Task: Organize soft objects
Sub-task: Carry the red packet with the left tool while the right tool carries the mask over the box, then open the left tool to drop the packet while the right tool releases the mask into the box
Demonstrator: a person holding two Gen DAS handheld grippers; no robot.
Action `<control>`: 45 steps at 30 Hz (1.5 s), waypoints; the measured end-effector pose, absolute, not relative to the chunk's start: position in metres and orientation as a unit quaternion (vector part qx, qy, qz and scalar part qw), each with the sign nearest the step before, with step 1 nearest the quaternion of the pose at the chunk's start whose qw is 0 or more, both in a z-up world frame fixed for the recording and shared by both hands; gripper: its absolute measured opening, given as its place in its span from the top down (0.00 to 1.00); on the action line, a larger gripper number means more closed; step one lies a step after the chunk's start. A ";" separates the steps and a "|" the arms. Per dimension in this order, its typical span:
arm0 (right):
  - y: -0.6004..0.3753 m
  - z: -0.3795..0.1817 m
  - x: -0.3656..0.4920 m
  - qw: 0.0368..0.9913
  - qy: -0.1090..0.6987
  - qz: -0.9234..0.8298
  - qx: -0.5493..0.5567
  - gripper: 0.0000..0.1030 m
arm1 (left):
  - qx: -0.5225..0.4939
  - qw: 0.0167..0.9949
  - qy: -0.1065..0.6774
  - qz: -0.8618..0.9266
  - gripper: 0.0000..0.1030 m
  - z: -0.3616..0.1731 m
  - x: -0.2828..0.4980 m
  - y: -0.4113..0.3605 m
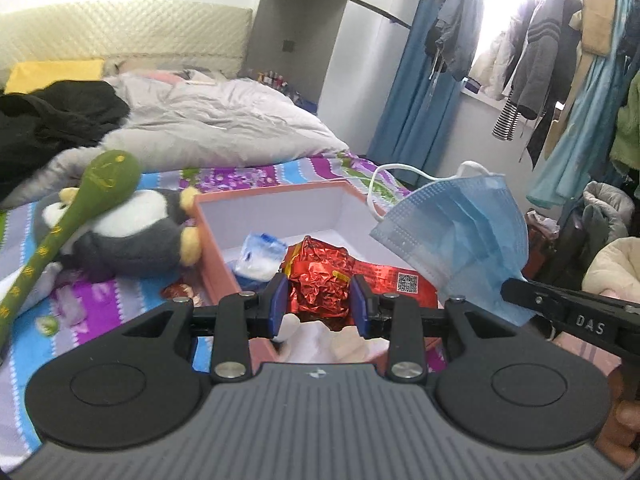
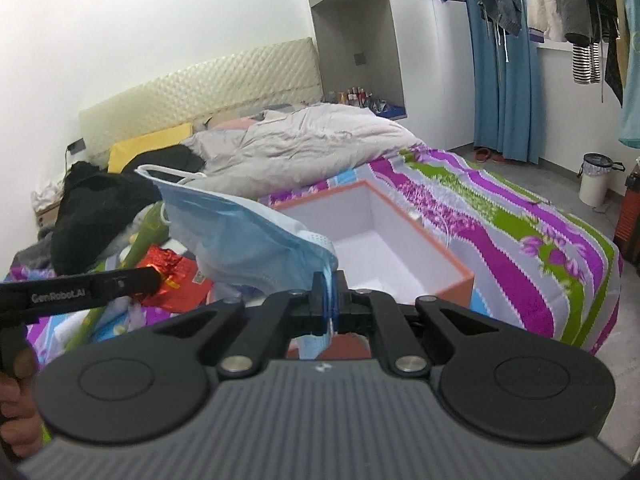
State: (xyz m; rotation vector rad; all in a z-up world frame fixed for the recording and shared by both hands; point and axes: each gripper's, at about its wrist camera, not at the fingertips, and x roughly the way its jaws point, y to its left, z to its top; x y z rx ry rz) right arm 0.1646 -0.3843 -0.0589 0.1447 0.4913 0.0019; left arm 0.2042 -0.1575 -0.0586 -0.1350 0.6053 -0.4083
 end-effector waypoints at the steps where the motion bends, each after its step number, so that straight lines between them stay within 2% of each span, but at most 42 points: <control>1: -0.387 -0.058 0.173 0.967 0.245 -0.001 0.073 0.94 | -0.068 0.930 0.299 -0.204 0.62 -0.057 0.212 -0.161; 9: -0.397 -0.054 0.238 0.959 0.275 0.005 0.062 0.94 | -0.068 0.912 0.343 -0.213 0.62 -0.056 0.285 -0.189; 19: -0.414 -0.085 0.305 0.925 0.375 0.011 0.067 0.94 | -0.057 0.883 0.421 -0.199 0.62 -0.066 0.372 -0.218; 33: -0.442 -0.120 0.323 0.889 0.448 -0.009 0.090 0.91 | -0.017 0.857 0.482 -0.180 0.62 -0.096 0.411 -0.227; 34: -0.442 -0.121 0.323 0.889 0.450 -0.009 0.088 0.90 | -0.013 0.856 0.484 -0.183 0.59 -0.096 0.411 -0.228; 35: -0.442 -0.121 0.323 0.888 0.451 -0.010 0.086 0.84 | -0.007 0.855 0.486 -0.183 0.51 -0.097 0.411 -0.229; 36: -0.442 -0.122 0.324 0.888 0.452 -0.010 0.087 0.75 | -0.004 0.855 0.487 -0.179 0.48 -0.097 0.411 -0.229; 37: -0.443 -0.122 0.324 0.889 0.449 -0.012 0.089 0.55 | -0.003 0.855 0.486 -0.178 0.44 -0.097 0.410 -0.229; 38: -0.443 -0.122 0.322 0.891 0.445 -0.013 0.087 0.40 | -0.003 0.856 0.486 -0.178 0.43 -0.097 0.410 -0.229; 45: -0.444 -0.119 0.314 0.900 0.428 -0.018 0.076 0.38 | -0.002 0.862 0.472 -0.185 0.43 -0.089 0.400 -0.229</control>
